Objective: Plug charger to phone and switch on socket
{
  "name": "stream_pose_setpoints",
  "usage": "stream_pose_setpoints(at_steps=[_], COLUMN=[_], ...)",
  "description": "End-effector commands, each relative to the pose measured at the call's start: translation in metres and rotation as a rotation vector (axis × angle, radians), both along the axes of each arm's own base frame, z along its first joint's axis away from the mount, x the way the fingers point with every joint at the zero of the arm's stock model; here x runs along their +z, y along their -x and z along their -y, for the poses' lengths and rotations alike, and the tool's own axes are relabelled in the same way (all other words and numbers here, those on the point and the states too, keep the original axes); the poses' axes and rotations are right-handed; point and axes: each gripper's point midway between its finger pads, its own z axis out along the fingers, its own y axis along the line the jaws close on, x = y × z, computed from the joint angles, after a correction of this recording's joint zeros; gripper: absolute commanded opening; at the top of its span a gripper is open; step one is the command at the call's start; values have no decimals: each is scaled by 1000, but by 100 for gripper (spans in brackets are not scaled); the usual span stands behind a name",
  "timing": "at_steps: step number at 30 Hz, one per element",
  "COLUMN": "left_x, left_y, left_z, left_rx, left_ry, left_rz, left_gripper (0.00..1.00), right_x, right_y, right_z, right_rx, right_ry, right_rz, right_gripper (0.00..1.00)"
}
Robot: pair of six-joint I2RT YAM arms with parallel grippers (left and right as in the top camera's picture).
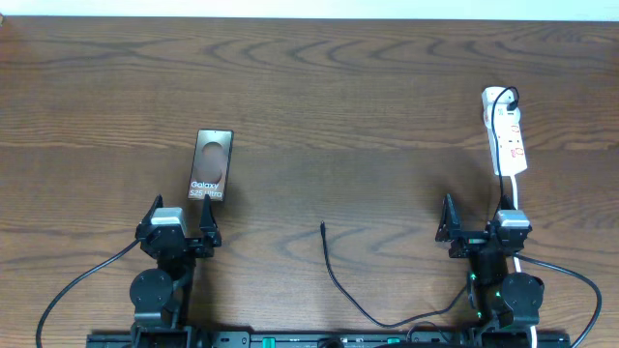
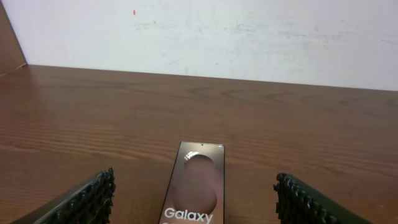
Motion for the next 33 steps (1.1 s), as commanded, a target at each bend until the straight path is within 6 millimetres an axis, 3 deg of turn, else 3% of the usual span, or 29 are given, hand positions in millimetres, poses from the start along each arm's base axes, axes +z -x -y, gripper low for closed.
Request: stream_pose_setpoints(at_steps=[1, 7, 17, 20, 25, 29, 33], left_x=[-17, -3, 72, 99, 121, 116, 87], left_y=[1, 1, -2, -23, -64, -97, -127], left_z=[-1, -1, -3, -2, -2, 0, 0], left_rx=[8, 9, 16, 14, 13, -9, -21], left_ry=[-10, -3, -4, -12, -16, -50, -60], left_rz=[-53, -24, 27, -61, -280, -521, -821], left_gripper=[81, 81, 81, 81, 81, 81, 81], right_x=[0, 0, 0, 0, 0, 0, 0], right_y=[0, 0, 0, 0, 0, 0, 0], right_z=[0, 0, 0, 0, 0, 0, 0], right_rx=[-2, -2, -2, -2, -2, -2, -2], right_ry=[14, 14, 14, 14, 14, 14, 14], right_rz=[1, 2, 1, 1, 1, 2, 1], right_gripper=[99, 99, 99, 99, 99, 99, 99])
